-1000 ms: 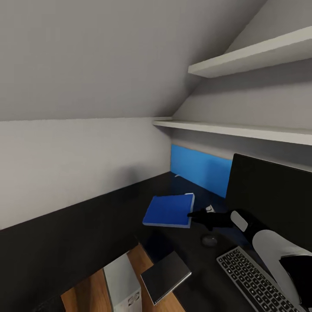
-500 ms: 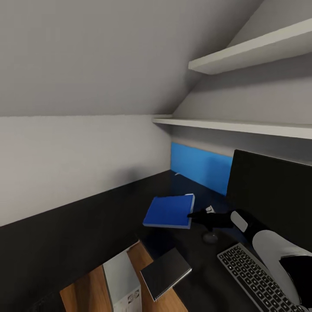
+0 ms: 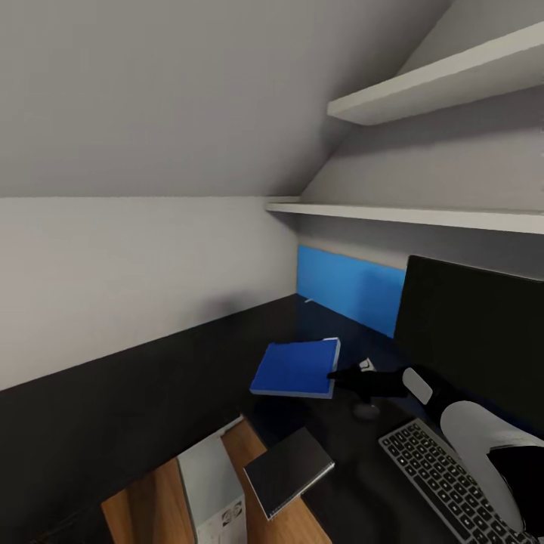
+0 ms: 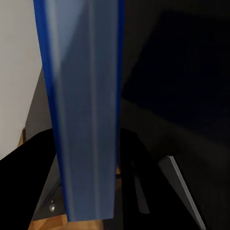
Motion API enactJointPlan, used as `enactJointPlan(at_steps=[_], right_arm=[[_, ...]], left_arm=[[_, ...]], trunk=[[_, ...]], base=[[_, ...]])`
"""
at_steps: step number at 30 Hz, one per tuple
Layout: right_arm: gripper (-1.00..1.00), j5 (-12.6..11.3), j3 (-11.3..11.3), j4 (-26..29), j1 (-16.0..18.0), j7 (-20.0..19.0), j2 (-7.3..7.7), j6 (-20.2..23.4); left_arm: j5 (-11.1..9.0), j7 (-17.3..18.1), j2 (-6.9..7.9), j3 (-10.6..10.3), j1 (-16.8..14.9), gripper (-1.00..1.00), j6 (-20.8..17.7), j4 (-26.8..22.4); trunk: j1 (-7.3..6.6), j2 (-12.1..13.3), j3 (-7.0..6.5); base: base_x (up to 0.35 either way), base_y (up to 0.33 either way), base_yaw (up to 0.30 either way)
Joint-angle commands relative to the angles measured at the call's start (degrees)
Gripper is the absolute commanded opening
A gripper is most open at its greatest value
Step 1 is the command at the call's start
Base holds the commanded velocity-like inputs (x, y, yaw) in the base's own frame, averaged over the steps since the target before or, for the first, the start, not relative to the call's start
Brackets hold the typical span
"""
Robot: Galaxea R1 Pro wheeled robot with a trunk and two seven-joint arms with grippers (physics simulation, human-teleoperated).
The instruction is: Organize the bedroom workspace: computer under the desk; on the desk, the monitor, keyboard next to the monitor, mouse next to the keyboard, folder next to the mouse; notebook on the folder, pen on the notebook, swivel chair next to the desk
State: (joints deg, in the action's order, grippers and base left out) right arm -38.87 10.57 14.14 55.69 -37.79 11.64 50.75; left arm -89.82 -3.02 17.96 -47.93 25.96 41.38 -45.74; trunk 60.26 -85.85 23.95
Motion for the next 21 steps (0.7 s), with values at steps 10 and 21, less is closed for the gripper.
enactJointPlan(at_steps=[10, 21], right_arm=[[1.0, -0.1, 0.4, 0.1, 0.0, -0.3, 0.05, 0.1], [1.0, -0.1, 0.4, 0.4, 0.0, -0.3, 0.11, 0.1]], left_arm=[[0.0, -0.3, -0.01, -0.2, 0.0, 1.0, 0.3, -0.1], [0.0, -0.3, -0.03, -0.2, 0.0, 1.0, 0.3, -0.1]], trunk=[[0.0, 0.0, 0.05], [0.0, 0.0, 0.05]], base=[[0.0, 0.0, -0.121], [0.0, 0.0, -0.006]])
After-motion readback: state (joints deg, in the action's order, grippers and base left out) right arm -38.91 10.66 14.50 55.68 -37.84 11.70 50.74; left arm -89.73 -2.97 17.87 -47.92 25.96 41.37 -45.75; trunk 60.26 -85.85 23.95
